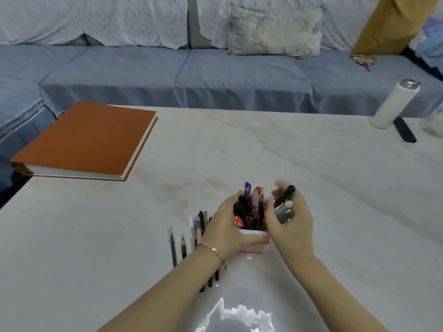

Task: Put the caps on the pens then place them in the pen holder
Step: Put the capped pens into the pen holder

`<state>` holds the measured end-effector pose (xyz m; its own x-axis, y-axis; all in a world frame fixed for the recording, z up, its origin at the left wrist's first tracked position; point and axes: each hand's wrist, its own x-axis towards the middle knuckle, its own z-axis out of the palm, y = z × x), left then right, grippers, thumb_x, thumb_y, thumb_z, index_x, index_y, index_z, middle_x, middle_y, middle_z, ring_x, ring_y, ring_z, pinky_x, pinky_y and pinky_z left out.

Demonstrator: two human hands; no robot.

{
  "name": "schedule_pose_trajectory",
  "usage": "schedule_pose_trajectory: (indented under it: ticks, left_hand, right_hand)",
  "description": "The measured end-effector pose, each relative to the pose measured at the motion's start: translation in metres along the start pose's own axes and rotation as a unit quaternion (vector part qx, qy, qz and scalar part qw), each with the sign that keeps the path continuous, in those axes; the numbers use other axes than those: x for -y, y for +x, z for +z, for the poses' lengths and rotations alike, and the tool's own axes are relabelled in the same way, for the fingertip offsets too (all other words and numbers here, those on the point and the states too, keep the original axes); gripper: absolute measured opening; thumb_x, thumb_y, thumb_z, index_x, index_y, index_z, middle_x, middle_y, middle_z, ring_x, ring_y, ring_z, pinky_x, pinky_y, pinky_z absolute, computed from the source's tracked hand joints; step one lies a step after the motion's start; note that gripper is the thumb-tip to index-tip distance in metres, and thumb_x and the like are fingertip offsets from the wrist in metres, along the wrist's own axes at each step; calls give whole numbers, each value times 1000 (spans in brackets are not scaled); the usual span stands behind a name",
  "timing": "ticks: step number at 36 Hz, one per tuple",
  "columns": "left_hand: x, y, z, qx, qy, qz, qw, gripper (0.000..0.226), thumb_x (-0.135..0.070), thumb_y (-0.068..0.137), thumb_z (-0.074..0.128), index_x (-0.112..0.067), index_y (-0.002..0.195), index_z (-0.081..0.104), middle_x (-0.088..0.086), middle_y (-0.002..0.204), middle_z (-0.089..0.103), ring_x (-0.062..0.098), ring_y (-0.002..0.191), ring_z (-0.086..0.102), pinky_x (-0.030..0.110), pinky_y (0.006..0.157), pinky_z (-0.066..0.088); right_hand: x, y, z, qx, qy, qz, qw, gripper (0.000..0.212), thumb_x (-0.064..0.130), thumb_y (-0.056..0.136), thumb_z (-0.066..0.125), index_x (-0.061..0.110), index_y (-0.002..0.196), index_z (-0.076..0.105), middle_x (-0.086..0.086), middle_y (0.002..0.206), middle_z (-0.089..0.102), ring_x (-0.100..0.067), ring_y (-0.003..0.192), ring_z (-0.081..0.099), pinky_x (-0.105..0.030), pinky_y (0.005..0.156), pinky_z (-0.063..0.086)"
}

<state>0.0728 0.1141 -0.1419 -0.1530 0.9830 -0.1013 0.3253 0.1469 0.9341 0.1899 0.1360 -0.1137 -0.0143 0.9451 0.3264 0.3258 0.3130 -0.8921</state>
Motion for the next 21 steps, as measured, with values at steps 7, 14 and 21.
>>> schedule_pose_trajectory:
  ticks: [7,14,21]
  left_hand:
    - [-5,-5,-10,35,17,26,999,80,-35,55,83,-33,124,42,-7,129,52,10,118,50,35,101,43]
    - [0,-11,-21,44,61,40,996,98,-22,61,82,-35,138,22,-26,126,38,-13,118,33,15,103,32]
    - [-8,-13,-24,73,92,34,992,86,-8,71,72,-56,118,19,-37,116,35,-24,104,41,-5,79,34]
  right_hand:
    - [-8,-12,4,-31,-4,-113,993,60,-7,76,57,42,109,46,23,99,56,-2,75,53,-5,62,41]
    - [-25,-12,-2,25,-150,-160,975,40,25,95,38,-1,116,59,-6,124,56,-15,123,45,-17,105,32]
    - [-2,1,-11,229,21,110,967,79,26,91,49,26,144,-9,14,144,21,3,132,26,-8,104,23]
